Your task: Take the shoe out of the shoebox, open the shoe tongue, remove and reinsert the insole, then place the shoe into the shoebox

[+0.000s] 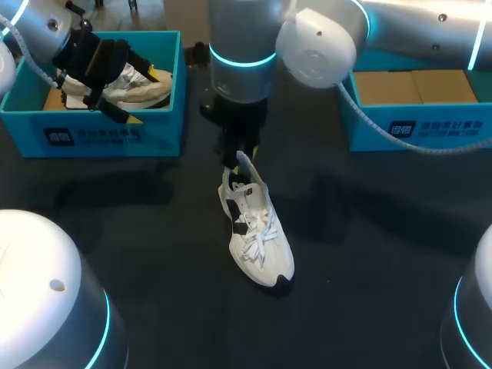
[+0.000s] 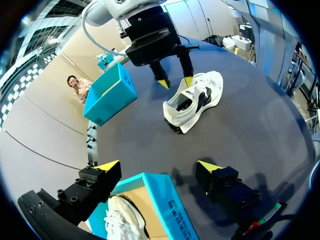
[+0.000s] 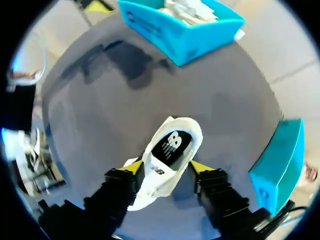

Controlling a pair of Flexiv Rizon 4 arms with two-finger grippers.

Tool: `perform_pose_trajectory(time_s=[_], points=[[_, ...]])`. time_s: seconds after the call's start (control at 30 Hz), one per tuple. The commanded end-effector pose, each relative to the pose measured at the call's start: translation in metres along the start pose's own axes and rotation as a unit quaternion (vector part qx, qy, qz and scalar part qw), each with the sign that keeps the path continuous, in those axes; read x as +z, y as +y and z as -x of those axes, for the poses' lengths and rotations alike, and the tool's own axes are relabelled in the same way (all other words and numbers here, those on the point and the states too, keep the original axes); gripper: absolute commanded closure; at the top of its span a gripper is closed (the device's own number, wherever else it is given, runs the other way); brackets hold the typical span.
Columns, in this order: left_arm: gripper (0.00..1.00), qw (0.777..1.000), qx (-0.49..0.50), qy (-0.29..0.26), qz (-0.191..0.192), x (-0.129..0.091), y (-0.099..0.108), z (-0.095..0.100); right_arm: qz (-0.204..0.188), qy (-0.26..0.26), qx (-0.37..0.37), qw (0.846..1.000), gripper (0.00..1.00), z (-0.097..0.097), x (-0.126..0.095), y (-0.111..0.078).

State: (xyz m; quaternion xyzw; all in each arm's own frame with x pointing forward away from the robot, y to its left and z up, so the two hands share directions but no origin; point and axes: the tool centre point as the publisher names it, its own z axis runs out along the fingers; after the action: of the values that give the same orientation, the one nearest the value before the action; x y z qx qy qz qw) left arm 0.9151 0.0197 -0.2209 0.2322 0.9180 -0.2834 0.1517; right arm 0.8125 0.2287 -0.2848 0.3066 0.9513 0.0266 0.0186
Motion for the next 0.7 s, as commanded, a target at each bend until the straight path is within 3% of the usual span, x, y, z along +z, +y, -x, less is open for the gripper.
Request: perform_pose_trajectory(time_s=[0.03,0.33,0.57,0.7], points=[[0.0,1.0,0.0,0.002,0.002,-0.001,0.0,0.0,0.005,-0.009,-0.078,0.997,0.0,-0.001,0.0,0.002],[0.0,1.0,0.0,0.002,0.002,-0.001,0.0,0.0,0.005,-0.009,-0.078,0.997,0.0,-0.001,0.0,0.002],[0.0,1.0,0.0,0.002,0.002,-0.001,0.0,0.0,-0.058,-0.01,-0.231,0.971,0.0,0.012,0.002,0.025],[0.0,1.0,0.0,0.002,0.002,-0.001,0.0,0.0,-0.061,-0.01,-0.293,0.954,0.0,0.023,0.012,0.037]])
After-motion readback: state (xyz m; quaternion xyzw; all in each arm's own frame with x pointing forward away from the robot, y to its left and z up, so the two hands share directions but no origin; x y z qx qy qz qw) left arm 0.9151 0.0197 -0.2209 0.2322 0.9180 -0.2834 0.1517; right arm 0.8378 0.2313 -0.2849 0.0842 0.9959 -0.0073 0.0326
